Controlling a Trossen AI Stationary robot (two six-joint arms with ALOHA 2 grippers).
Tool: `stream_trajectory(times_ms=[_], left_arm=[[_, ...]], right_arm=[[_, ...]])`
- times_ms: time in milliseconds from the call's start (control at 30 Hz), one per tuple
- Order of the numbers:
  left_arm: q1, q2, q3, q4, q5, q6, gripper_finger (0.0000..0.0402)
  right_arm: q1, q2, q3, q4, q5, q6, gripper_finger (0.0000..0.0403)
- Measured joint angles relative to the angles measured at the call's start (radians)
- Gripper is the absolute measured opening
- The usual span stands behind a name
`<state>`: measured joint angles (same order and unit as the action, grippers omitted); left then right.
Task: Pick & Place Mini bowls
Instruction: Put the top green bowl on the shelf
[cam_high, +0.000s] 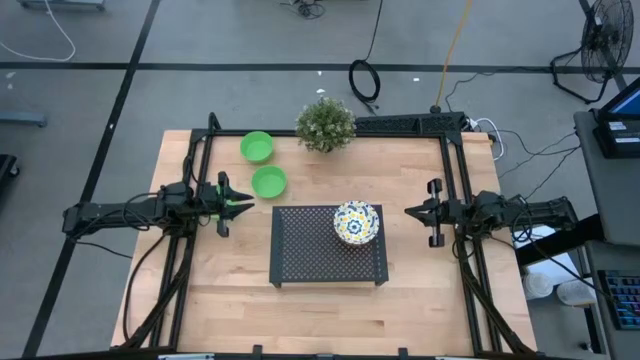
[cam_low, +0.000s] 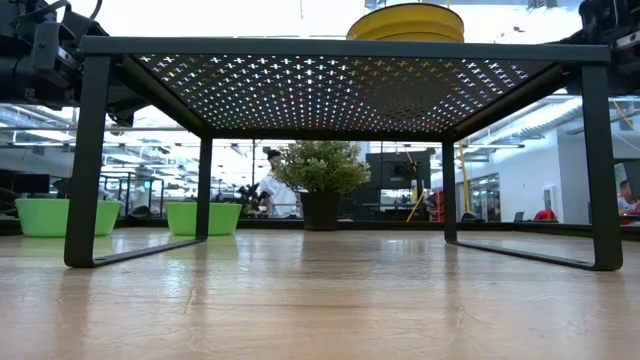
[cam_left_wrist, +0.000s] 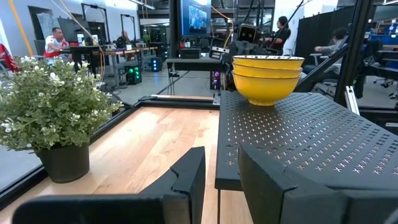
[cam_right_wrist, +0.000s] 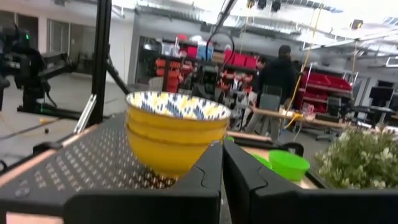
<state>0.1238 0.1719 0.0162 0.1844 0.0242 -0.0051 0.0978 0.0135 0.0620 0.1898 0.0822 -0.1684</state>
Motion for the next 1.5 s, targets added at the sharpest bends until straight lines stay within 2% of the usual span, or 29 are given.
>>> stream_trajectory(times_ms=[1000,1500], left_arm=[[0.0,0.0,0.0,0.0,0.0,0.0,0.0099],[0.0,0.0,0.0,0.0,0.0,0.0,0.0099]], right_arm=[[0.0,0.001,-0.048,-0.144,-0.005,0.032,0.0],[0.0,0.025,-0.048,-0.159,-0.02,0.083,0.0]])
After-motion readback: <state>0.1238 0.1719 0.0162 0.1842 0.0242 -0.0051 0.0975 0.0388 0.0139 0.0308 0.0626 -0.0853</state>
